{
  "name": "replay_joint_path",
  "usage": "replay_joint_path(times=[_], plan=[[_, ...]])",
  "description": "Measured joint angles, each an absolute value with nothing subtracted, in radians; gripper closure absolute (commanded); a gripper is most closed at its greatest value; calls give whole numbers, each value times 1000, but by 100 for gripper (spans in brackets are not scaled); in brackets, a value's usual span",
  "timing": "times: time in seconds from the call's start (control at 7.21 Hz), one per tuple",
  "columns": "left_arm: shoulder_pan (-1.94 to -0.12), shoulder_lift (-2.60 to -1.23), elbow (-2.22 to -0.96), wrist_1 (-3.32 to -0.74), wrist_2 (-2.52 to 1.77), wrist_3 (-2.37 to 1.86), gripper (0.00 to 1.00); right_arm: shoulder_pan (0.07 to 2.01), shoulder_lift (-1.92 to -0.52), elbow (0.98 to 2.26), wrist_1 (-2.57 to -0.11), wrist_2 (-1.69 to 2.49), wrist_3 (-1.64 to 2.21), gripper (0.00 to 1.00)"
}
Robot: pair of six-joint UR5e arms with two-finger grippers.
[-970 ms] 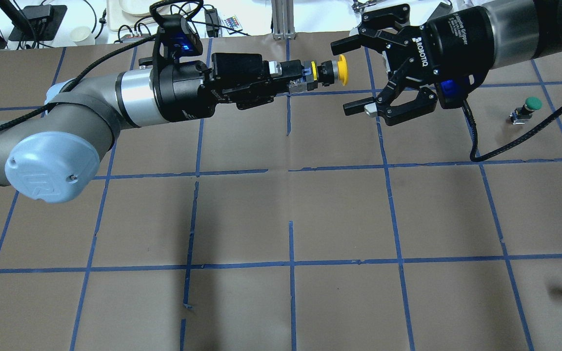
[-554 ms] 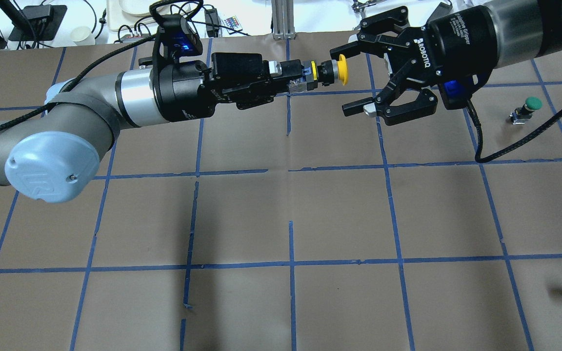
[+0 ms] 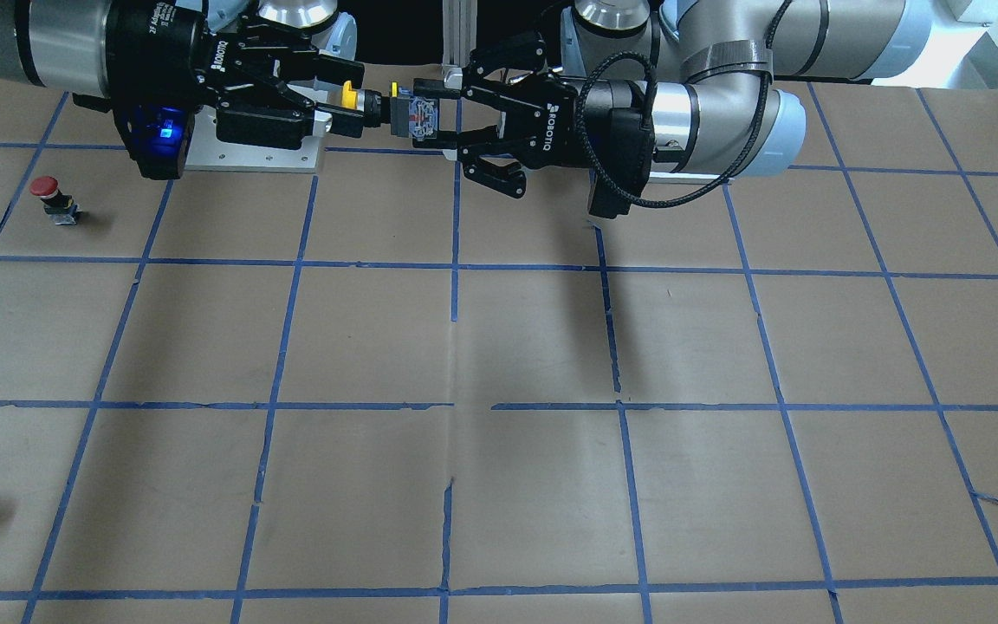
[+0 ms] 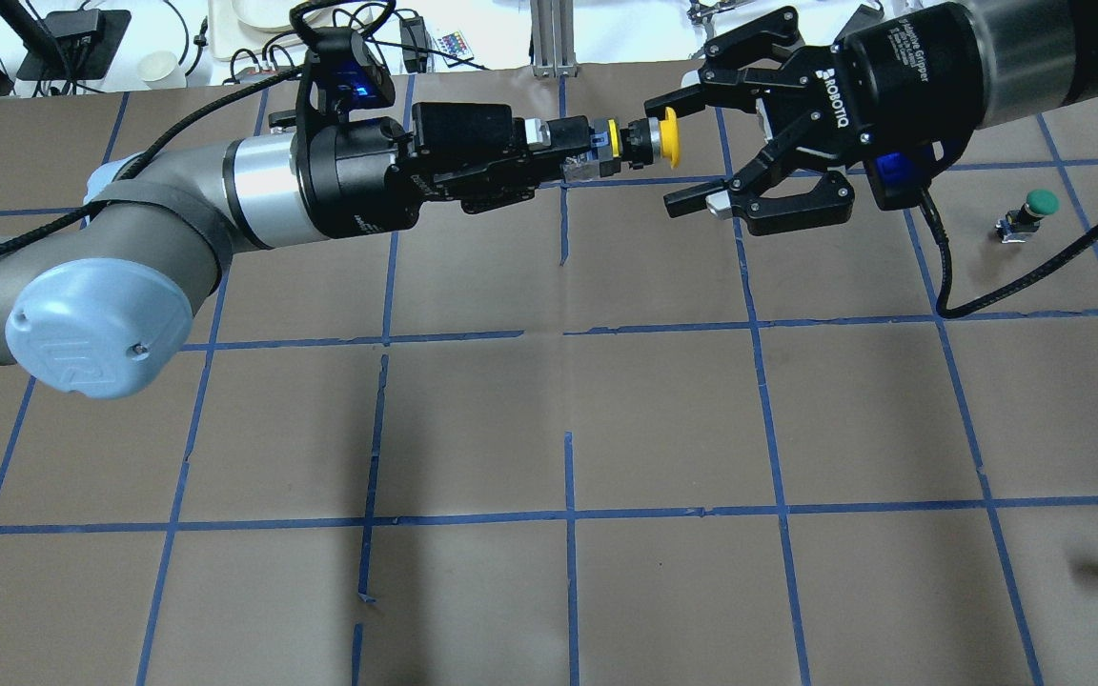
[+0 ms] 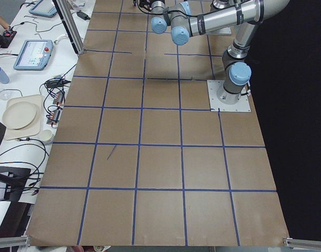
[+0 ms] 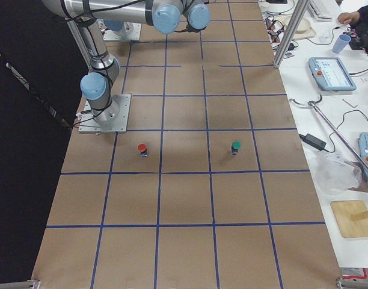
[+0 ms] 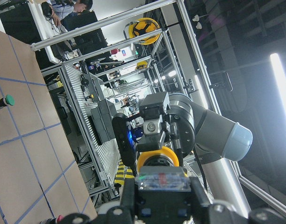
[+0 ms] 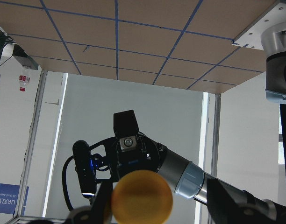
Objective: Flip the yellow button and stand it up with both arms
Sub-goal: 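Bring the right gripper to the yellow cap and close on it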
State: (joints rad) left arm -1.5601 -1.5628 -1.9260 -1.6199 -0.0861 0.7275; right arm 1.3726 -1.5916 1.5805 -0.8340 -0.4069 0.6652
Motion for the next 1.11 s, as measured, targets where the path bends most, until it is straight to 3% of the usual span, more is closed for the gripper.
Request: replay_joint_path(times=[0.14, 0.28, 0.42, 0.69, 0.83, 0.97, 1.11], plan=[[-1560, -1562, -1926, -1620, -86, 727, 98, 1373, -1593, 1582, -833, -405, 666, 56], [-1560, -1561, -1927, -1620, -86, 727, 98, 1372, -1593, 1584, -833, -404, 665, 75], [-1560, -1563, -1927, -1620, -86, 727, 98, 1371, -1594, 1586, -833, -404, 664, 87], [-1560, -1564, -1926, -1620, -87, 727, 98, 1371, -1595, 1586, -827, -402, 663, 95], [-1560, -1563, -1926, -1620, -87, 727, 86, 1371, -1595, 1585, -818, -401, 662, 95], [-1560, -1563, -1926, -1620, -87, 727, 53, 1371, -1595, 1582, -812, -400, 662, 96], [-1560, -1563, -1926, -1620, -86, 727, 3, 1371, -1595, 1580, -810, -400, 662, 97]])
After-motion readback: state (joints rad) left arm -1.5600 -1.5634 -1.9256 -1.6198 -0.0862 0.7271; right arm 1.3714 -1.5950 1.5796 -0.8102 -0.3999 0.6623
